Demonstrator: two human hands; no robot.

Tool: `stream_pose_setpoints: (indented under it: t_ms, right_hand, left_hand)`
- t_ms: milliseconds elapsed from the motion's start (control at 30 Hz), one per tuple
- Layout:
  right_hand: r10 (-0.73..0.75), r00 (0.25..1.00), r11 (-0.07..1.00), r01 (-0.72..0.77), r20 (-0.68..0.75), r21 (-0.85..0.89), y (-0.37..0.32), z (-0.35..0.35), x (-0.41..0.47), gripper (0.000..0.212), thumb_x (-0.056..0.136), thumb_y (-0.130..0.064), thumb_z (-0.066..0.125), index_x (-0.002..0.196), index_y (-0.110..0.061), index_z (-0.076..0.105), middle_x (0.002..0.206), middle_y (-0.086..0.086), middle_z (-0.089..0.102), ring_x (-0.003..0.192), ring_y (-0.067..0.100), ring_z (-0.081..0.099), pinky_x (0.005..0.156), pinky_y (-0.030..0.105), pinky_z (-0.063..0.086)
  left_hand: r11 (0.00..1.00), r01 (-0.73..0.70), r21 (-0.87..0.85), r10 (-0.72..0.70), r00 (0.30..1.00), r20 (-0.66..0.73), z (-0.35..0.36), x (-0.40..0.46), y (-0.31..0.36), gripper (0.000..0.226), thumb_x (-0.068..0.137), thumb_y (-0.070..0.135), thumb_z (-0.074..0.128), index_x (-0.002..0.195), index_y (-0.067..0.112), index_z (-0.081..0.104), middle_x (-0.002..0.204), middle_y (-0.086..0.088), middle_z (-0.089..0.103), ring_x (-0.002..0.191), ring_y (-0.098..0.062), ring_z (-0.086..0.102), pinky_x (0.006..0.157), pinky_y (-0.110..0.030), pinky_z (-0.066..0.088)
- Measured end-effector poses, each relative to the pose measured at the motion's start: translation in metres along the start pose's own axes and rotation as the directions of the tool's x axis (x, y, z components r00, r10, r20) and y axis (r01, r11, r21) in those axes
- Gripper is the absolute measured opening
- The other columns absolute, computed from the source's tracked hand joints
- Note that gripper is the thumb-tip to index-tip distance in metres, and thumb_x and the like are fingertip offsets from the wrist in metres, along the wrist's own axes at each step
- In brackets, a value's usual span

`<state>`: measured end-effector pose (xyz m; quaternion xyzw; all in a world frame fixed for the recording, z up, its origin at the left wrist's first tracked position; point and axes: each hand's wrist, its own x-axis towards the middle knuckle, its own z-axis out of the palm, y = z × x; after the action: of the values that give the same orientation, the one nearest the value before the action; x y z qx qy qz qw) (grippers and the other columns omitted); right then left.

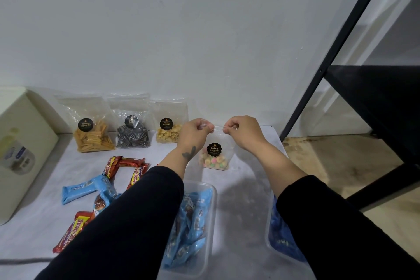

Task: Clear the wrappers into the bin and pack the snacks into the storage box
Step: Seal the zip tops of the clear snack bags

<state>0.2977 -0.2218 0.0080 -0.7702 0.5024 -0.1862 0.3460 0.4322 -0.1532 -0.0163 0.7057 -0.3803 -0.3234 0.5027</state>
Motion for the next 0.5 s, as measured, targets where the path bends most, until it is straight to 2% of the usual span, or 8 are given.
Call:
stream_pose_setpoints:
  t_ms: [100, 200, 267, 333, 400, 433, 500]
  right_hand:
    - [-0.006, 1.0, 1.0, 0.005, 0.012, 0.027, 0.001, -0.003, -0.001, 0.003, 0.084, -0.017, 0.069, 0.081, -0.016, 0.071, 0.065, -0.012, 0.054, 0.07, 0.011, 0.053, 0.062, 0.02, 0.038]
    - [-0.026, 0.998, 1.0, 0.025, 0.05, 0.013, 0.0, -0.009, -0.002, 0.011, 0.085, -0.016, 0.068, 0.094, -0.01, 0.073, 0.076, -0.005, 0.061, 0.076, 0.011, 0.055, 0.059, 0.015, 0.037]
    - [-0.004, 0.999, 1.0, 0.005, 0.052, -0.01, 0.002, -0.013, -0.002, 0.015, 0.085, -0.012, 0.067, 0.098, -0.008, 0.072, 0.082, 0.0, 0.061, 0.078, 0.014, 0.056, 0.061, 0.017, 0.038]
    - [0.029, 0.999, 0.999, -0.029, 0.044, -0.014, 0.005, -0.017, -0.002, 0.013, 0.085, -0.007, 0.066, 0.095, -0.003, 0.073, 0.075, 0.0, 0.061, 0.069, 0.014, 0.058, 0.061, 0.019, 0.041]
    - [0.053, 0.998, 0.999, -0.053, 0.038, -0.002, 0.008, -0.019, -0.003, 0.01, 0.086, -0.007, 0.066, 0.091, -0.001, 0.073, 0.065, -0.004, 0.06, 0.058, 0.008, 0.056, 0.053, 0.013, 0.04]
    - [0.057, 0.998, 0.998, -0.057, 0.03, 0.0, 0.009, -0.019, -0.004, 0.009, 0.086, -0.008, 0.066, 0.089, -0.002, 0.073, 0.063, -0.007, 0.058, 0.058, 0.007, 0.055, 0.051, 0.011, 0.039]
    - [0.065, 0.998, 0.998, -0.065, 0.003, 0.0, 0.008, -0.017, -0.006, 0.007, 0.085, -0.01, 0.066, 0.085, -0.006, 0.072, 0.067, -0.006, 0.059, 0.067, 0.012, 0.057, 0.057, 0.015, 0.04]
  left_hand:
    - [1.0, -0.021, 0.023, 0.021, 1.0, -0.002, 0.0, -0.001, 0.0, 0.016, 0.089, 0.021, 0.062, 0.074, 0.027, 0.061, 0.073, 0.009, 0.064, 0.069, -0.006, 0.052, 0.068, -0.023, 0.041]
    - [0.999, -0.044, 0.019, 0.044, 0.999, -0.01, 0.001, 0.0, 0.001, 0.013, 0.089, 0.02, 0.062, 0.078, 0.025, 0.062, 0.073, 0.009, 0.064, 0.067, -0.005, 0.05, 0.068, -0.023, 0.041]
    - [0.999, -0.049, 0.006, 0.049, 0.999, -0.023, 0.0, 0.001, 0.001, 0.009, 0.089, 0.018, 0.062, 0.081, 0.022, 0.062, 0.074, 0.008, 0.064, 0.068, -0.006, 0.05, 0.069, -0.024, 0.041]
    - [0.999, -0.036, -0.006, 0.036, 0.998, -0.043, -0.002, 0.002, 0.001, 0.006, 0.09, 0.018, 0.062, 0.084, 0.02, 0.063, 0.074, 0.008, 0.063, 0.069, -0.007, 0.05, 0.073, -0.026, 0.042]
    - [1.0, -0.023, -0.009, 0.022, 0.999, -0.046, -0.003, 0.003, 0.001, 0.004, 0.09, 0.017, 0.061, 0.087, 0.017, 0.063, 0.075, 0.007, 0.063, 0.071, -0.008, 0.05, 0.075, -0.027, 0.042]
    - [1.0, -0.023, -0.007, 0.022, 0.999, -0.043, -0.003, 0.003, 0.001, 0.004, 0.09, 0.017, 0.061, 0.087, 0.017, 0.063, 0.075, 0.007, 0.063, 0.071, -0.007, 0.051, 0.075, -0.026, 0.042]
    - [0.999, -0.029, -0.016, 0.028, 0.999, -0.036, -0.003, 0.002, 0.004, 0.004, 0.09, 0.016, 0.061, 0.087, 0.016, 0.063, 0.075, 0.007, 0.063, 0.071, -0.006, 0.051, 0.071, -0.023, 0.042]
